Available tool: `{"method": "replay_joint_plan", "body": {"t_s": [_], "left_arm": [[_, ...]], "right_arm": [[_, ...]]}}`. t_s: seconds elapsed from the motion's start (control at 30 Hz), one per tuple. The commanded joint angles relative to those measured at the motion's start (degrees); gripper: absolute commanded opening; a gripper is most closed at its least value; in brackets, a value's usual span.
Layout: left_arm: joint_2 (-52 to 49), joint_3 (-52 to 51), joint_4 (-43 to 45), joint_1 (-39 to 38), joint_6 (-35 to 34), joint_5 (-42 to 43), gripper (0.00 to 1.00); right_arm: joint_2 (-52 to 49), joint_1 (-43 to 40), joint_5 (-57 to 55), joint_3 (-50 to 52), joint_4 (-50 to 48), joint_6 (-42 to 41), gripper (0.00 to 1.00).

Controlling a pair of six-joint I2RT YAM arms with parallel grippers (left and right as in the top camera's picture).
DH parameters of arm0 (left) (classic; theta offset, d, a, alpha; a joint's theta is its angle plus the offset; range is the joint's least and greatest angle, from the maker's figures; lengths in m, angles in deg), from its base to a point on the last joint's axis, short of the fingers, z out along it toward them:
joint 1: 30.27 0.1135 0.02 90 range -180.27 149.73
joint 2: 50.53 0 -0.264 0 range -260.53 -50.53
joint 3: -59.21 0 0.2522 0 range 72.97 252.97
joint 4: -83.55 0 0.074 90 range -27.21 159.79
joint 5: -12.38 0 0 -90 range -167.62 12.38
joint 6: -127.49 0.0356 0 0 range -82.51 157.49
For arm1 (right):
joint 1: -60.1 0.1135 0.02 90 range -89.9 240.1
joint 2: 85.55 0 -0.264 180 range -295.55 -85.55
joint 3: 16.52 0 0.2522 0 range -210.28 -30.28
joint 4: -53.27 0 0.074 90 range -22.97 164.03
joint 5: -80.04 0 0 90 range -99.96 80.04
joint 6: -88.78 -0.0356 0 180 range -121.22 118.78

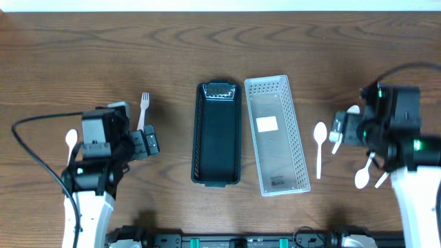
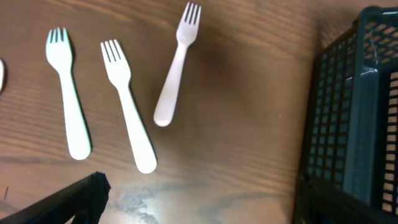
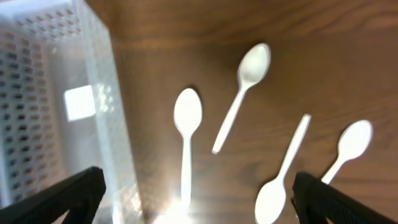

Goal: Pack container
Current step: 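Move the right gripper to the upper white spoon and grasp it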

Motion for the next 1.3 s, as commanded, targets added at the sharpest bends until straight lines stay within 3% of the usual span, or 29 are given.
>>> {"method": "replay_joint_plan", "body": {"t_s": [0.0,0.23,0.63,1.27], "left_arm": [[-1.1,2.3,-0.4,0.3,-0.3,0.9,0.98],[-1.1,2.3,-0.5,0.3,-0.3,0.9,0.98],[-1.1,2.3,-0.9,0.3,-0.3,0.9,0.98],[-1.1,2.3,-0.9,0.3,-0.3,0.9,0.98]], "right_arm": [[-5.5,-0.7,3.1,-5.4,1.8,1.3,0.99],[-16.4,-5.6,-4.1,-5.7,-0.8,-9.2,0.97],[-34.0,-10.4,-3.7,-5.7,-7.6,-8.1,0.97],[-47.8,-10.4,-2.1,-5.6,-15.2,-8.0,0.96]]}}
